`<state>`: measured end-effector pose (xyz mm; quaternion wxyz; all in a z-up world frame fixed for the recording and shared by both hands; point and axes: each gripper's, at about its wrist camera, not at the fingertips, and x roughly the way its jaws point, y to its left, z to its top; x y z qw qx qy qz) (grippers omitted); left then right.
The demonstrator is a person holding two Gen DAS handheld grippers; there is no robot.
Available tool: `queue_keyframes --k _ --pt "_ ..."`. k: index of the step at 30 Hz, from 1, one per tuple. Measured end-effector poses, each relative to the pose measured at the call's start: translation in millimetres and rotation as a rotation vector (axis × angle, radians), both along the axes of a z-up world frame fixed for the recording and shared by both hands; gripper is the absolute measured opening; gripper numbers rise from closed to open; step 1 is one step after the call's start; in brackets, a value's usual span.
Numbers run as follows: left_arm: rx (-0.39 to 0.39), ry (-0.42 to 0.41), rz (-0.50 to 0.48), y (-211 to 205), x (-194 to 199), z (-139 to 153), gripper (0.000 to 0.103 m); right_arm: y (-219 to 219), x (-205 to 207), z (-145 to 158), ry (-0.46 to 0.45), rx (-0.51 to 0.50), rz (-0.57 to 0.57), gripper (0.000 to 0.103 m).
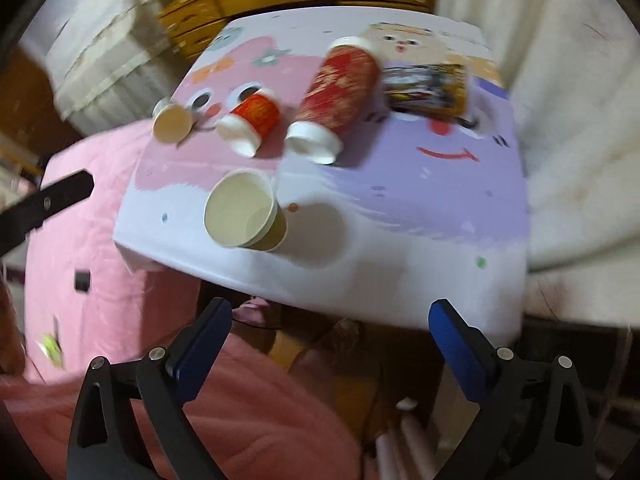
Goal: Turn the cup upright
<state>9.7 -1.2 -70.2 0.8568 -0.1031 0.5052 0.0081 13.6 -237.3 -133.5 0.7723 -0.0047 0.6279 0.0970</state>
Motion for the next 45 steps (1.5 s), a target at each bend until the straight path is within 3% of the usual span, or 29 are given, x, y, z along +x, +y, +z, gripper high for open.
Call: queue_keyframes --k 3,6,8,12,14,18,21,28,30,35,36,45 --pt "-0.014 -0.035 -0.028 -12 4 21 0.077 -17 1 24 0.047 0.126 -0.127 0.102" --pt "0.056 -0.07 -0.074 -32 6 44 0.077 -25 -4 48 0.023 0.193 -0.214 0.102" --pt "0.061 -0.094 -0.088 -39 6 55 0.077 -22 -9 68 -0.052 0.166 -0.223 0.103" --pt "-0.003 -0.148 -0.113 -51 -6 66 0.077 -18 -31 100 -0.228 0.099 -0.227 0.103" --pt "0.028 -0.157 -0.125 -57 -12 65 0.077 -17 -48 115 -0.334 0.06 -0.234 0.103" --pt "0.136 -0.176 -0.086 -63 -27 61 0.077 -17 -66 133 -0.422 0.038 -0.25 0.103" --pt "0.188 -0.167 -0.043 -62 -35 54 0.077 -20 -77 140 -0.437 0.06 -0.27 0.103" --pt "0.186 -0.18 -0.002 -49 -52 47 0.078 -14 -96 141 -0.472 0.081 -0.274 0.103" --pt "0.169 -0.189 0.007 -45 -54 48 0.087 -9 -99 142 -0.486 0.071 -0.26 0.103" --pt "0.157 -0.198 0.021 -40 -55 51 0.096 -2 -102 143 -0.489 0.07 -0.248 0.103" --pt "0.157 -0.198 0.022 -39 -55 52 0.103 -2 -101 143 -0.49 0.069 -0.246 0.103" --pt "0.148 -0.208 0.01 -42 -53 56 0.103 -1 -101 141 -0.496 0.065 -0.253 0.103"
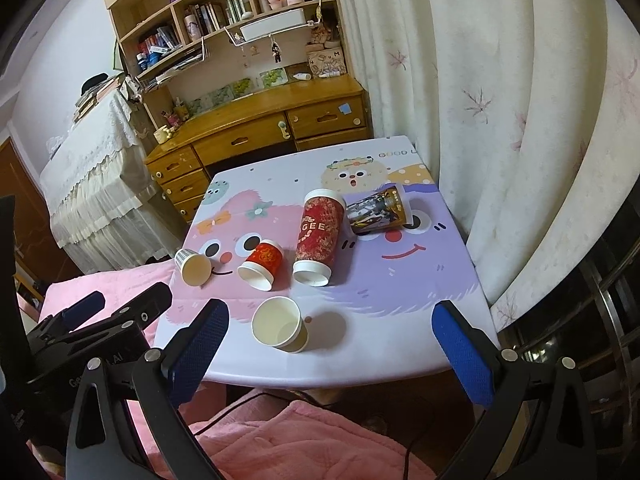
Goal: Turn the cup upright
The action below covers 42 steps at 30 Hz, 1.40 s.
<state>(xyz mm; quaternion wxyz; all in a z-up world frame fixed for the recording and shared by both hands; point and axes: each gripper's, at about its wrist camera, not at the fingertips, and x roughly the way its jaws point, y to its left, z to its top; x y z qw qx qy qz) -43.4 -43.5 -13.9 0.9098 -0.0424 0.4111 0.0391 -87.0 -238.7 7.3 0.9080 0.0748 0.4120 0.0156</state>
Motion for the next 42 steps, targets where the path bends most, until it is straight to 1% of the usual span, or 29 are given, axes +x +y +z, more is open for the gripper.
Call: queue_keyframes --k 13,31,36,42 --pt "0.013 -0.011 -0.032 -12 4 3 0.102 -9 5 0 0.009 0.008 -0.022 0.103" --pt "0.004 -0.011 -0.015 -8 1 4 0.102 -10 14 -6 0.03 0.016 -0.01 0.103" --pt "0.004 -0.006 -0.013 -7 1 2 0.102 -9 16 -8 0.035 0.016 -0.01 0.103" --pt "-0.001 0.021 -0.016 -6 5 -5 0.102 -7 19 -12 0.046 0.015 -0.015 0.103"
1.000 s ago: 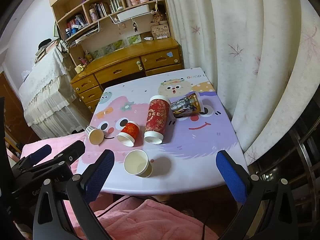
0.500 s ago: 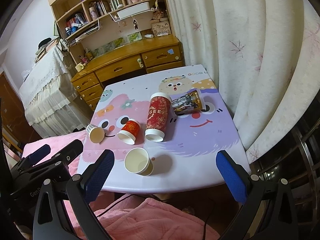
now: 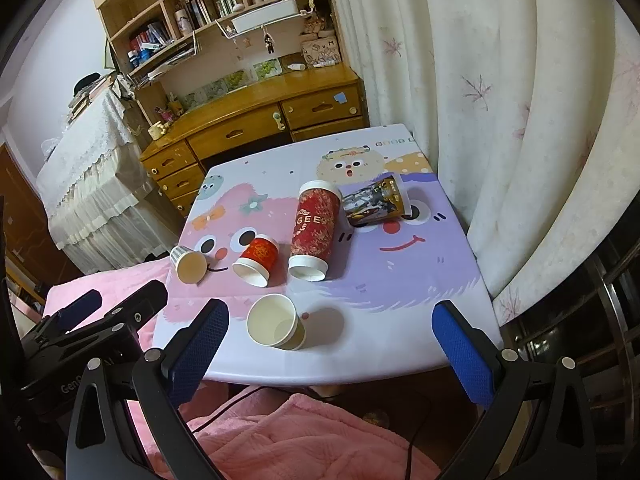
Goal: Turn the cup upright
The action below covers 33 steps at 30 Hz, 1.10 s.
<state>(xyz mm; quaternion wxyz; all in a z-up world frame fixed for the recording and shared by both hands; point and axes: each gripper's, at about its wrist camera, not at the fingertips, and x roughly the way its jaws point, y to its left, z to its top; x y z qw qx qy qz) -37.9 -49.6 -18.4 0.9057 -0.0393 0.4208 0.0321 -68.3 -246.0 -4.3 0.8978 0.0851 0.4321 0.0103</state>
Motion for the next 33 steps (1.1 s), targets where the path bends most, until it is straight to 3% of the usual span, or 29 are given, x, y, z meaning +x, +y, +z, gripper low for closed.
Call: queue_keyframes --k 33 --pt "0.013 0.003 -0.019 -3 17 -3 0.102 -3 9 -8 0.016 0.016 -0.005 0.103"
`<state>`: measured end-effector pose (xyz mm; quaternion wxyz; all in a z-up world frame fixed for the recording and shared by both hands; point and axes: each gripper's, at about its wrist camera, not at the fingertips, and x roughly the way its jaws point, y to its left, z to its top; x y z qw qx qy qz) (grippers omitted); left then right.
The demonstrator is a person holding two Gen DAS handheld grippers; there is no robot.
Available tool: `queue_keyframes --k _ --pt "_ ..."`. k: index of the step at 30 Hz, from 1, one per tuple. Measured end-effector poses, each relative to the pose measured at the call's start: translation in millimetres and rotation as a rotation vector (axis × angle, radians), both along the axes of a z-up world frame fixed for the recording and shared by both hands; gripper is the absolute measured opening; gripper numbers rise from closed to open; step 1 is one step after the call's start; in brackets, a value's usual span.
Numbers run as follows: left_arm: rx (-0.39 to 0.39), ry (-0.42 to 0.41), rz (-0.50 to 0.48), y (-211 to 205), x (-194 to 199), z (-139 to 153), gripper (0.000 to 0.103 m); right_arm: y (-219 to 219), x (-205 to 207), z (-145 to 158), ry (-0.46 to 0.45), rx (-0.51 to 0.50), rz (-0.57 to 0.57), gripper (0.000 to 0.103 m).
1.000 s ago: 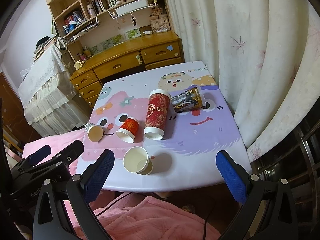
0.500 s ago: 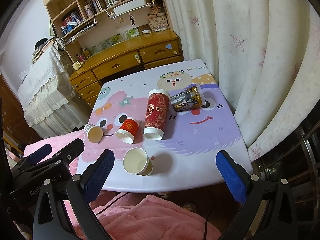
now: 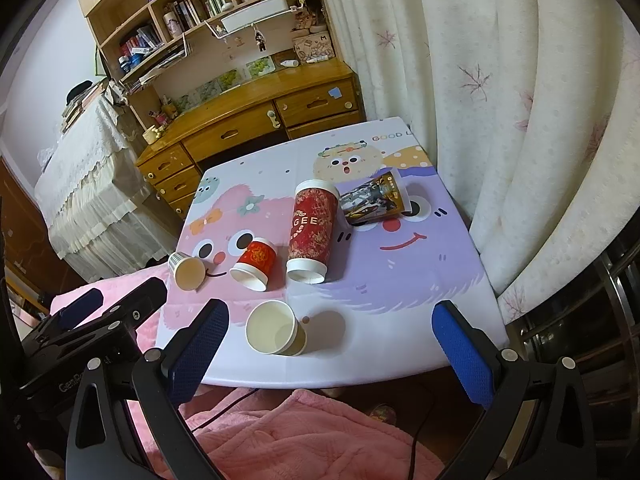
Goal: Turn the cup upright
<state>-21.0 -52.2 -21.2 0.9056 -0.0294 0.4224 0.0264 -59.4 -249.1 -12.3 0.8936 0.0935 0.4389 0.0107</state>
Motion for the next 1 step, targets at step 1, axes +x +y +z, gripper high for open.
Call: queue_keyframes --k 1 --pt "0.002 0.004 -0.002 -0.7 3.5 0.8 0.102 -0.2 0.1 0.0 0.001 0.001 0.001 0.103"
